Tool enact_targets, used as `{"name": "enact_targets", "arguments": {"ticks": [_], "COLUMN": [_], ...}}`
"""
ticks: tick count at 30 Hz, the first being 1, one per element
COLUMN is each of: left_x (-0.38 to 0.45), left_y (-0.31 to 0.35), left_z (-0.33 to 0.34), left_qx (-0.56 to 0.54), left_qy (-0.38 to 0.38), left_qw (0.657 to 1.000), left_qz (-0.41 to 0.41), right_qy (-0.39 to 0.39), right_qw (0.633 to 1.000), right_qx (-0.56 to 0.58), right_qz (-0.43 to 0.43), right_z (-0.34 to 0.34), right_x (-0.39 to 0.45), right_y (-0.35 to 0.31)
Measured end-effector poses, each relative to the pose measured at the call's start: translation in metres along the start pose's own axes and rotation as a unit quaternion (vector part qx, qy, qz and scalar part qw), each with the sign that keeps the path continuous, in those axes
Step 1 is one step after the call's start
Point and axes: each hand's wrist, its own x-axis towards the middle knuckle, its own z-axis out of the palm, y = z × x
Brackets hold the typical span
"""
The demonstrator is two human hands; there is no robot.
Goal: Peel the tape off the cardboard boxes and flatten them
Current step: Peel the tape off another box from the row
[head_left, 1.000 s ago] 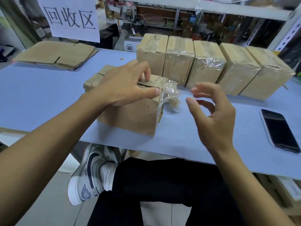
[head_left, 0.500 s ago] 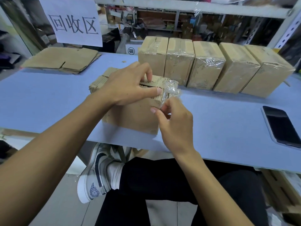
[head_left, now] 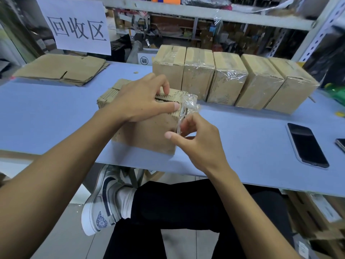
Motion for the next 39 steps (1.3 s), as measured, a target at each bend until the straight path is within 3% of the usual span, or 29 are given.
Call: {"name": "enact_targets", "arguments": {"ticks": [4, 14, 23, 31, 35, 39], "left_x": [0.001, 0.003, 0.003, 0.003, 0.002, 0.002], "left_y": [-0.001, -0.002, 0.0, -0.001, -0.002, -0.001], "left_z": [0.001, 0.002, 0.004, 0.004, 0.004, 0.006], "left_qx": [-0.001, 0.001, 0.015, 0.007, 0.009, 0.022], "left_qy": [-0.001, 0.004, 0.006, 0.006, 0.009, 0.011], "left_qw": [1.0, 1.0, 1.0, 1.0, 1.0, 1.0], "left_qz": [0.001, -0.002, -0.001, 0.003, 0.009, 0.01], "right_qy": [0.028, -0.014, 0.035, -0.056, -0.108, -0.1], "right_qw": [0.999, 0.996, 0.993, 0.986, 0.991, 0.976], "right_qx": [-0.019, -0.087, -0.102, -0.127, -0.051, 0.189], "right_qz": [-0.03, -0.027, -0.039, -0.091, -0.062, 0.032], "right_z": [0.009, 0.008, 0.017, -0.002, -0.034, -0.054], "right_x": [-0.002, -0.001, -0.003, 0.011, 0.025, 0.038], "right_y": [0.001, -0.003, 0.006, 0.009, 0.015, 0.012]}}
